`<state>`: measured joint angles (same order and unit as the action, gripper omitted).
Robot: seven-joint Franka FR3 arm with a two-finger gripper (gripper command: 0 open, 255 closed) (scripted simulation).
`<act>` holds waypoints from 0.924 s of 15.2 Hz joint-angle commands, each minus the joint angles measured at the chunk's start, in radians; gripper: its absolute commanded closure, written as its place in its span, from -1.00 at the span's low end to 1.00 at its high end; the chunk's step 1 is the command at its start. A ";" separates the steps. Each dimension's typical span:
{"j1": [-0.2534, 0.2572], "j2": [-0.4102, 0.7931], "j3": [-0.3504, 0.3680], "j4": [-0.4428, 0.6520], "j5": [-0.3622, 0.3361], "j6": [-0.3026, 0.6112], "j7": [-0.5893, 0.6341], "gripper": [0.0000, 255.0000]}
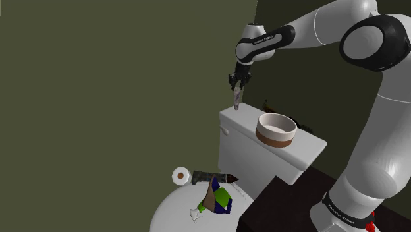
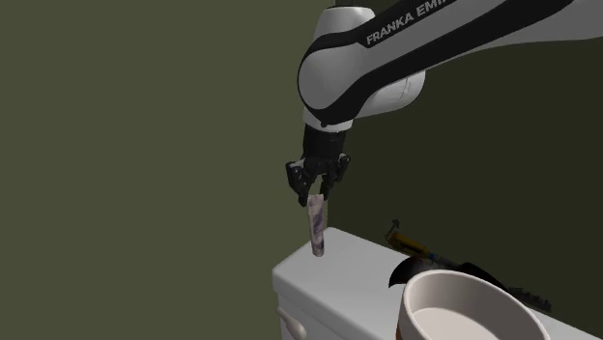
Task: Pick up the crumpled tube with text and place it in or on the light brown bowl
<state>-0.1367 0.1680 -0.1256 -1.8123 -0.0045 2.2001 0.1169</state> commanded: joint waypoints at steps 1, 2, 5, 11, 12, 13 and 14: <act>0.000 0.000 0.000 0.000 0.000 0.000 0.000 1.00; 0.000 -0.003 0.000 0.009 0.000 -0.012 0.000 1.00; 0.000 -0.011 0.000 0.039 -0.001 -0.051 0.000 1.00; 0.000 -0.022 -0.001 0.106 -0.002 -0.128 0.000 1.00; 0.000 -0.023 -0.001 0.118 -0.002 -0.141 -0.001 1.00; 0.000 -0.024 -0.001 0.131 -0.002 -0.154 -0.001 1.00; 0.000 -0.025 -0.001 0.143 -0.002 -0.168 -0.001 1.00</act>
<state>-0.1359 0.1441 -0.1260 -1.6831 -0.0071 2.0476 0.1167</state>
